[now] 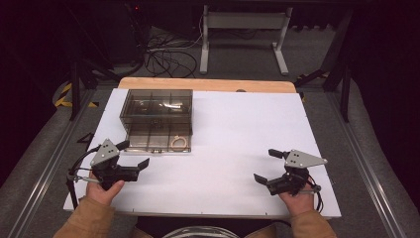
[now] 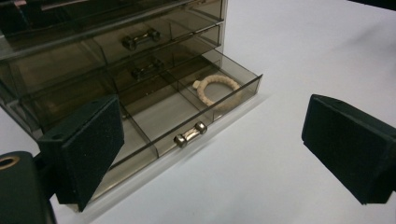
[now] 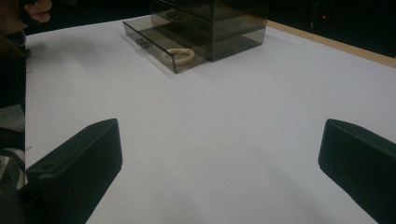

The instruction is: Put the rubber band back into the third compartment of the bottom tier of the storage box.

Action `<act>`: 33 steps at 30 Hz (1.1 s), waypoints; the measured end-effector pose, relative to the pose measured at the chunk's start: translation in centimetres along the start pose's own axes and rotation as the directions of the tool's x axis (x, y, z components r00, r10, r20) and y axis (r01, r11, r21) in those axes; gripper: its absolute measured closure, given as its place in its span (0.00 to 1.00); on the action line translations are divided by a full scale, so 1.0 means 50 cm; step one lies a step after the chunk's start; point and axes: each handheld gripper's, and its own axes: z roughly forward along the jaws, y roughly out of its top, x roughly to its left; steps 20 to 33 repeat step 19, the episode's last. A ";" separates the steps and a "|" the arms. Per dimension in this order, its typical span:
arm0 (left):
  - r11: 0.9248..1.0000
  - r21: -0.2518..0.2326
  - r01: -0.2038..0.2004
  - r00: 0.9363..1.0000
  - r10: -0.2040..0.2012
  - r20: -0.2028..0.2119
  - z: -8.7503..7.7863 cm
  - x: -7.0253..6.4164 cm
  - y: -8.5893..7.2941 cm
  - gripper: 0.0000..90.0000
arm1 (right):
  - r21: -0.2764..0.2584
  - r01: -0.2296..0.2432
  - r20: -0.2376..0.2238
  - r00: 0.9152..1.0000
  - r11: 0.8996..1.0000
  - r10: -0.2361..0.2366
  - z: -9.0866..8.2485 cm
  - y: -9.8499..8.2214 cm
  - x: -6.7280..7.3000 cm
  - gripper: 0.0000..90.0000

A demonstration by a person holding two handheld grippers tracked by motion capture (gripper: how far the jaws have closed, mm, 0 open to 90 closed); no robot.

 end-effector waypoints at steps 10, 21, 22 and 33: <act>1.000 -0.004 0.028 0.999 -0.028 -0.017 -0.011 0.012 -0.046 0.07 | 0.001 0.000 -0.003 1.000 1.000 0.000 0.001 0.000 0.000 0.00; 0.999 0.003 0.040 0.999 -0.040 -0.031 -0.019 0.018 -0.054 0.07 | 0.003 -0.002 -0.008 1.000 1.000 0.002 0.004 0.000 -0.001 0.00; 0.999 0.003 0.040 0.999 -0.040 -0.031 -0.019 0.018 -0.054 0.07 | 0.003 -0.002 -0.008 1.000 1.000 0.002 0.004 0.000 -0.001 0.00; 0.999 0.003 0.040 0.999 -0.040 -0.031 -0.019 0.018 -0.054 0.07 | 0.003 -0.002 -0.008 1.000 1.000 0.002 0.004 0.000 -0.001 0.00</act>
